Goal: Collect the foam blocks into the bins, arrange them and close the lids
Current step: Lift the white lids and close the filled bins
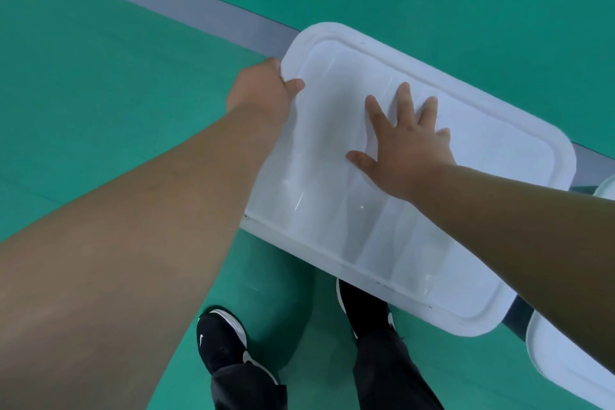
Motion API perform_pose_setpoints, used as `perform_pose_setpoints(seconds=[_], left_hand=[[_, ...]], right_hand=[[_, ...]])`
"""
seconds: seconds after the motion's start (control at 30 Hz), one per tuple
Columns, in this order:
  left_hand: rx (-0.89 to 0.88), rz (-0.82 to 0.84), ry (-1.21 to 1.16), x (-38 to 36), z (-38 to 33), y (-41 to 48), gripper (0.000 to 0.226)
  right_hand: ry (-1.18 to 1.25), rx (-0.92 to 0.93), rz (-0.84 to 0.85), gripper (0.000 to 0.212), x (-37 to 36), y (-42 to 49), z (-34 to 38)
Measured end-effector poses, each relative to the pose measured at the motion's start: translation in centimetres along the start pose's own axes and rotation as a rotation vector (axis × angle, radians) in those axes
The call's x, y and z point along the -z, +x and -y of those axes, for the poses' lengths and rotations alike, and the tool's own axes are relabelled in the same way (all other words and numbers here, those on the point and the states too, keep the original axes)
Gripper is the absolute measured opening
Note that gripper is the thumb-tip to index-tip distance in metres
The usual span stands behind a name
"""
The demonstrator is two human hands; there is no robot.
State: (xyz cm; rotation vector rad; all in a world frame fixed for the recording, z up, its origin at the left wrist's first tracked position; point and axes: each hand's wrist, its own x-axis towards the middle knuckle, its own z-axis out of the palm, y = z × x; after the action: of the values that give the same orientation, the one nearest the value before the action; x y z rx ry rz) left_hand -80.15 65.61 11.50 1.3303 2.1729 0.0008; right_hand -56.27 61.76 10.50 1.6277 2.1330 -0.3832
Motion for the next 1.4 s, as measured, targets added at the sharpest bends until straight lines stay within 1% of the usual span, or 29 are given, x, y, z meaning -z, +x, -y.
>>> perform_pose_setpoints(seconds=[0.13,0.17,0.23,0.3,0.4,0.5,0.53,0.63,0.73,0.9,0.93,0.97,1.03,1.1,1.17,1.23,1.3,1.33,1.4], left_hand=[[-0.013,0.080,-0.032,-0.4,0.3,0.2,0.045],[0.005,0.103,-0.047,-0.4,0.5,0.2,0.052],[0.096,0.141,-0.096,-0.6,0.9,0.5,0.073],[0.181,0.173,-0.133,-0.5,1.2,0.7,0.081],[0.156,0.168,-0.053,0.0,1.3,1.2,0.070],[0.165,0.126,0.050,-0.1,0.7,0.9,0.079],[0.178,0.115,0.067,-0.3,0.5,0.7,0.078],[0.210,0.066,0.032,-1.3,0.3,0.4,0.063],[0.199,0.010,0.085,-1.4,0.5,0.4,0.058],[0.060,0.022,0.208,-2.1,-0.2,-1.2,0.045],[0.053,0.025,0.255,-2.3,-0.8,-1.9,0.049],[0.049,0.026,0.318,-2.4,-1.4,-2.6,0.059],[-0.058,0.045,0.463,-2.9,-3.5,-5.1,0.075],[-0.277,0.079,0.528,-4.1,-5.7,-7.9,0.072],[-0.494,0.120,0.536,-5.9,-7.8,-10.5,0.064],[-0.664,0.197,0.584,-8.2,-9.9,-12.7,0.069],[-0.743,0.240,0.589,-10.4,-11.8,-14.5,0.076],[-0.749,0.236,0.564,-11.5,-12.7,-15.2,0.078],[-0.712,0.198,0.507,-13.7,-13.8,-16.0,0.083]], right_hand=[[-0.007,0.008,-0.029,0.089,-0.8,-0.5,-0.2],[-0.010,0.008,-0.031,0.089,-0.9,-0.4,-0.2],[-0.020,0.006,-0.025,0.090,-0.9,-0.1,-0.2],[-0.029,0.003,-0.019,0.091,-0.9,0.2,-0.2],[-0.025,-0.001,-0.007,0.092,-0.9,0.4,-0.1],[-0.012,-0.006,0.011,0.092,-0.8,0.4,-0.1],[-0.004,-0.009,0.017,0.092,-0.7,0.4,-0.1],[0.020,-0.032,0.028,0.093,-0.8,0.4,0.1],[0.033,-0.050,0.052,0.092,-0.5,0.5,0.5],[0.055,-0.033,0.067,0.092,0.4,-0.1,-0.1],[0.083,-0.022,0.070,0.089,0.8,-0.3,-0.6],[0.128,-0.006,0.068,0.085,1.2,-0.5,-1.1],[0.257,-0.002,0.024,0.075,1.3,-1.8,-2.7],[0.349,-0.094,-0.040,0.067,0.2,-4.5,-4.8],[0.388,-0.273,-0.096,0.058,-1.9,-8.1,-6.9],[0.368,-0.427,-0.161,0.055,-4.5,-11.7,-9.1],[0.336,-0.497,-0.245,0.060,-6.6,-14.5,-11.3],[0.350,-0.520,-0.284,0.062,-7.7,-15.6,-12.3],[0.454,-0.566,-0.321,0.067,-9.6,-16.8,-13.5]])
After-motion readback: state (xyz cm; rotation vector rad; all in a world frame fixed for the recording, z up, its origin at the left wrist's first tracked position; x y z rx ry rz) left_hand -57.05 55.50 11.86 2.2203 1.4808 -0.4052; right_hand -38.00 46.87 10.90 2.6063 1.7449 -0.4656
